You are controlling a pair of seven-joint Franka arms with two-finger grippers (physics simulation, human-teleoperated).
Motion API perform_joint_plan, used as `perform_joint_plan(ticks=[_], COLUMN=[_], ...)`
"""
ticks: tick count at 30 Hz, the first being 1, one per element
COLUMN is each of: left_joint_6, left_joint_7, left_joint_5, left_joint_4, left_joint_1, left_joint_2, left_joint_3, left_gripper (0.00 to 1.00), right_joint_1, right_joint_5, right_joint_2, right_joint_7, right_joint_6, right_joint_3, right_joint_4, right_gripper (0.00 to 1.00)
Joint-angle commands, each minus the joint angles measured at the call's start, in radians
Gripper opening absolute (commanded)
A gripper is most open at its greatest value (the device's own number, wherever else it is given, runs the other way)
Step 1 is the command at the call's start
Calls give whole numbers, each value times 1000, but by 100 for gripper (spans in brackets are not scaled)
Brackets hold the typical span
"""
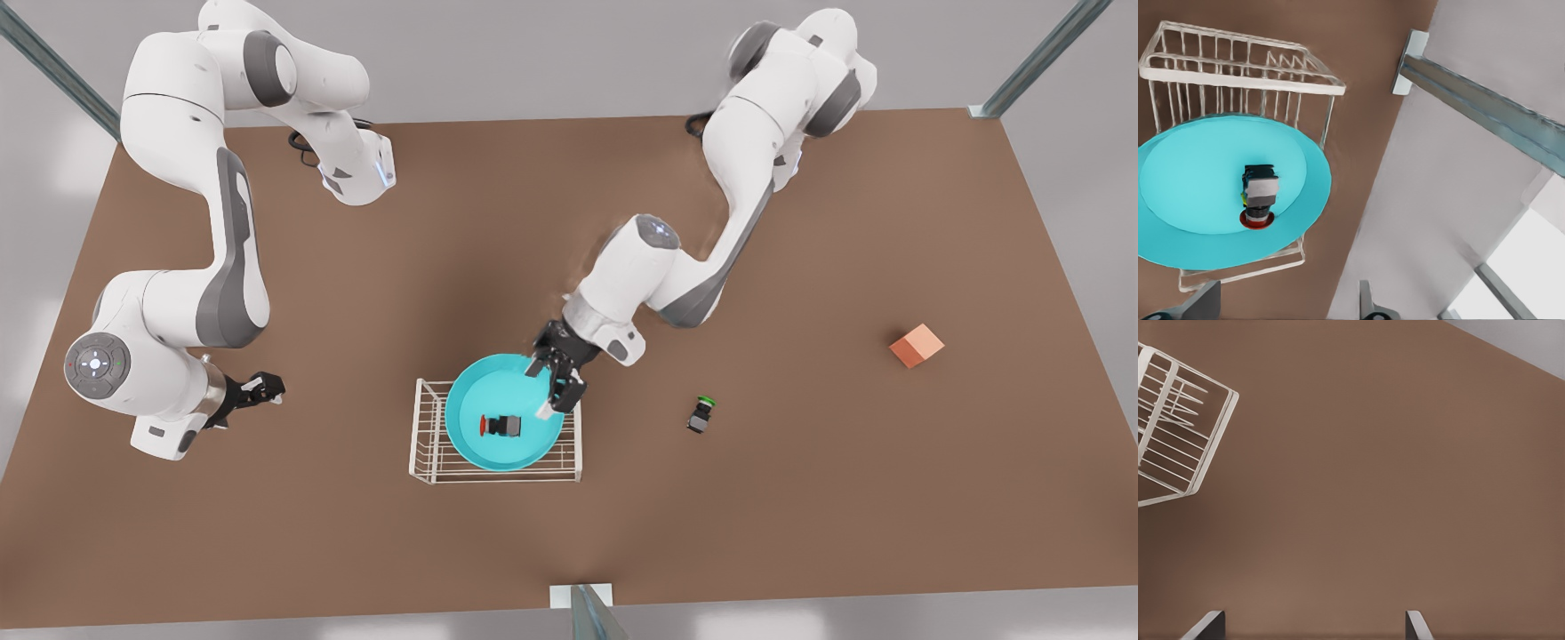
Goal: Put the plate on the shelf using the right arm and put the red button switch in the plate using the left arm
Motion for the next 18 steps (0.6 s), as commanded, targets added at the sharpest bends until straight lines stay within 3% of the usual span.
perform_joint_plan(ticks=[1, 3, 6, 7, 8, 10, 18], left_joint_6=[-859, -1026, -1089, -1043, -948, -822, -825], left_joint_7=[1281, 1527, 2019, 2141, 2250, 2273, 2280], left_joint_5=[-92, 138, 135, 97, -67, -90, -29], left_joint_4=[0, -3, -2, -73, -190, -374, -299], left_joint_1=[270, 333, 494, 490, 297, 287, 280], left_joint_2=[-108, -128, -149, -210, -296, -414, -375], left_joint_3=[-116, -99, -84, -21, 277, 303, 309], left_gripper=[100, 100, 100, 100, 100, 100, 100], right_joint_1=[0, 0, 0, 0, 0, 0, 0], right_joint_5=[1, 1, 1, 1, 1, 1, 1], right_joint_2=[-1, -1, -1, -1, -1, -1, 0], right_joint_7=[-8, -8, -9, -8, -8, -9, -9], right_joint_6=[-1, -1, -1, -1, -1, -2, -1], right_joint_3=[0, 0, 0, 0, 0, -2, -3], right_joint_4=[0, 0, 0, 0, 0, 0, 0], right_gripper=[100, 100, 100, 100, 100, 100, 100])
